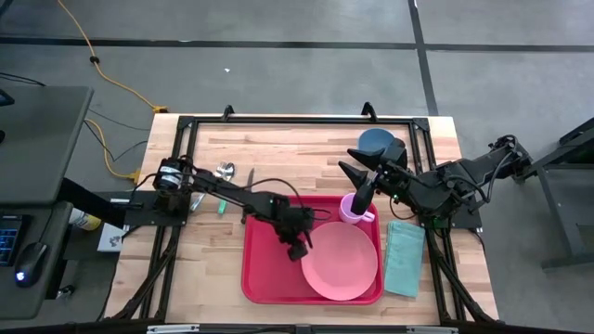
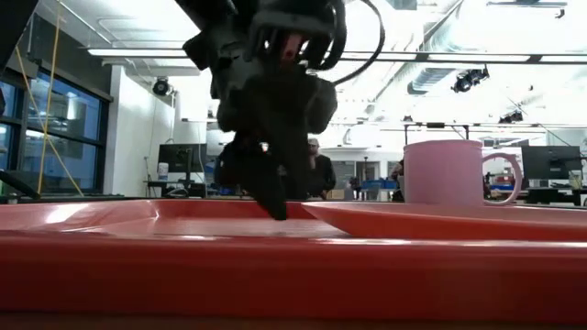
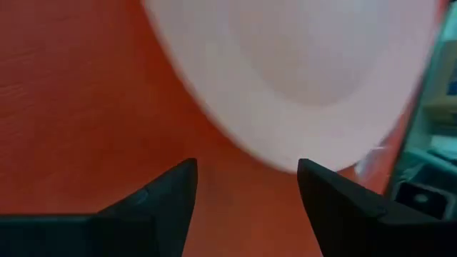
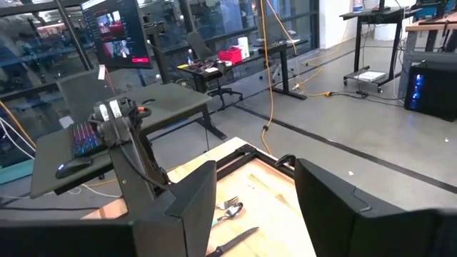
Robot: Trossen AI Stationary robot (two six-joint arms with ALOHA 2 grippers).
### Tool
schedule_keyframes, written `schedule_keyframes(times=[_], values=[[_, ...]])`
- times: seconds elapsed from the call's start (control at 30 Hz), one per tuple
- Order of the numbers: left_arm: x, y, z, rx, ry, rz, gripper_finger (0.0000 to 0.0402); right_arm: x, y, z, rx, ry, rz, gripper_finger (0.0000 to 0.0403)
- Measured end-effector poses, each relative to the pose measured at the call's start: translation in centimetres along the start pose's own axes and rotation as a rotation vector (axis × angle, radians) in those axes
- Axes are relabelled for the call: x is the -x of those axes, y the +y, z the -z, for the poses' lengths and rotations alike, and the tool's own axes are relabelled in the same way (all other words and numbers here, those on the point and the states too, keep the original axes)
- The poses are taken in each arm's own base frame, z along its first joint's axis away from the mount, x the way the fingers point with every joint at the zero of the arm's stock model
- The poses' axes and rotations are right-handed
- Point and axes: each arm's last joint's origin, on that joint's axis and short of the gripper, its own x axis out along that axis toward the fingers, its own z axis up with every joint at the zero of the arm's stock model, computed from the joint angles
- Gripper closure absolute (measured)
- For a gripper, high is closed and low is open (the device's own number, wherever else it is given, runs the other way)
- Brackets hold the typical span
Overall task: Set up tray
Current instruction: Put the pink plate into the pink serving tray, then put the blue bowl into the pink plate
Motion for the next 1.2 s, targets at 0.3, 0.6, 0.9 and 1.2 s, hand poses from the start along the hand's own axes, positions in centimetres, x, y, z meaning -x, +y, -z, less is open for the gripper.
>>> schedule_keyframes(times=[0.3, 0.6, 0.9, 1.2], values=[[2.6, 0.1, -0.1, -0.073, -0.002, -0.040, 0.0128, 0.0, -0.1, 0.2, 0.017, 0.010, 0.002, 0.0234], [11.1, -0.3, -0.3, -0.215, -0.188, -0.178, 0.0128, 0.1, -0.3, 0.2, 0.032, 0.018, 0.008, 0.0234], [21.2, -1.1, 1.8, -0.346, -0.446, -0.267, 0.0128, 1.9, -2.1, -1.2, 0.005, 0.028, -0.035, 0.0234], [29.0, -0.5, 7.7, -0.403, -0.554, -0.464, 0.0128, 4.3, -6.6, -2.1, -0.012, 0.076, 0.040, 0.0234]])
